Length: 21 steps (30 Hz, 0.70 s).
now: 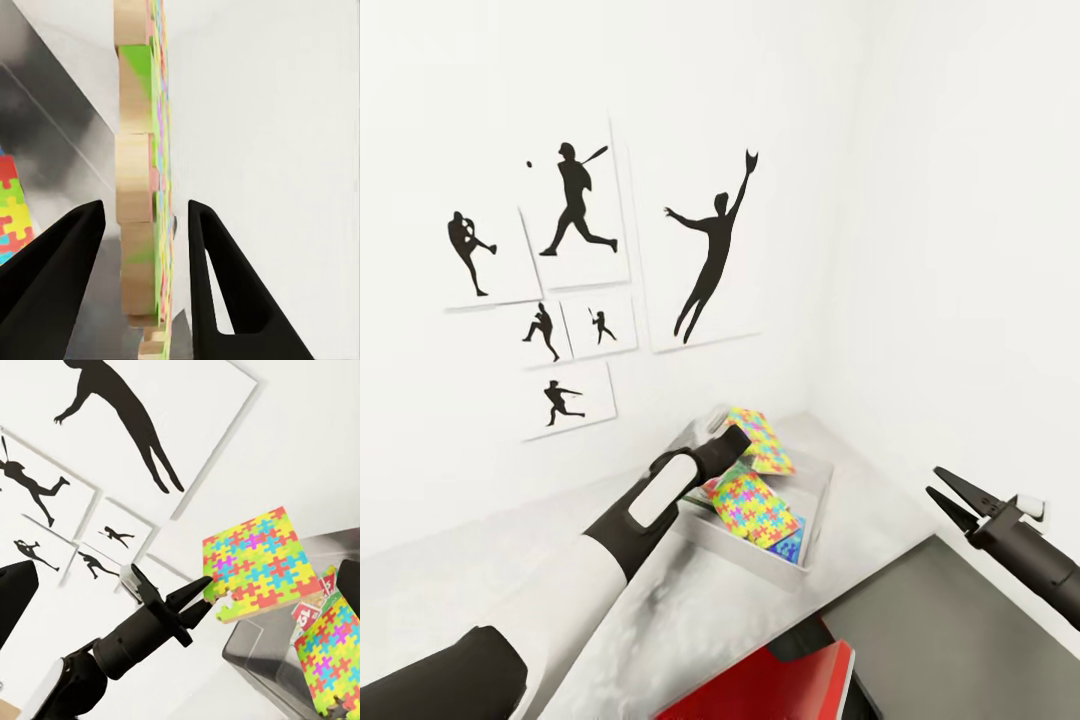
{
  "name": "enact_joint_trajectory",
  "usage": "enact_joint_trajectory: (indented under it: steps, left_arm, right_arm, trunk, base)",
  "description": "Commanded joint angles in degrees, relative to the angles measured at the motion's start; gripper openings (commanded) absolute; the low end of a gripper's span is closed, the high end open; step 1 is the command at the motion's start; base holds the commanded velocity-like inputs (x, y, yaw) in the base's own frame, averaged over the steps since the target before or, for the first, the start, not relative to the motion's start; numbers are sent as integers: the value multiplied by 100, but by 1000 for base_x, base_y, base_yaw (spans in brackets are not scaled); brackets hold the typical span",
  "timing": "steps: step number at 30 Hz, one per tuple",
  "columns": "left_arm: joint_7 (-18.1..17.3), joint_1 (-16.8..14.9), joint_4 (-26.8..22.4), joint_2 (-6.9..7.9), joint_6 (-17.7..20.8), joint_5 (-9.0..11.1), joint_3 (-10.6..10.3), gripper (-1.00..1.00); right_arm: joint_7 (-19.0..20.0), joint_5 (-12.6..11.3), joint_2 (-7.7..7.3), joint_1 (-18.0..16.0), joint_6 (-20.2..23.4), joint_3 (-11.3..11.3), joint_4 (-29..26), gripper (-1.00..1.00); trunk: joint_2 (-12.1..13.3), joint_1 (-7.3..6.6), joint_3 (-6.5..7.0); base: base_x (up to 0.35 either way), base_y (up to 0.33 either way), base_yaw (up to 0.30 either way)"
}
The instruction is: Put all the toys in the child's room - the three board games (two on the bed and one on the table), the two jigsaw puzzles on the table, and the tennis ball on the table - inside the toy box on the table in the child's room.
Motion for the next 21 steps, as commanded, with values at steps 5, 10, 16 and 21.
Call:
enact_joint_trajectory:
  steps: [5, 10, 16, 21]
  left_arm:
    - [28, -6, -33, 0, -8, 161, -46, -100]
    - [20, -6, -19, 0, -39, 180, -52, -100]
    - [17, -6, -8, 0, -50, 183, -57, -100]
    - [19, -6, -2, 0, -56, 179, -55, -100]
  right_arm:
    - [118, 19, -4, -7, 25, -8, 0, 100]
    - [132, 19, -6, -7, 21, -8, 0, 100]
    - [134, 19, -5, -7, 18, -8, 0, 100]
    - [134, 19, -3, -7, 17, -8, 0, 100]
  trunk:
    - [-14, 3, -61]
    - [-14, 3, -107]
    - [-14, 3, -164]
    - [-14, 3, -210]
  base:
    - [0, 0, 0]
    - [0, 0, 0]
    - [0, 0, 0]
    - [0, 0, 0]
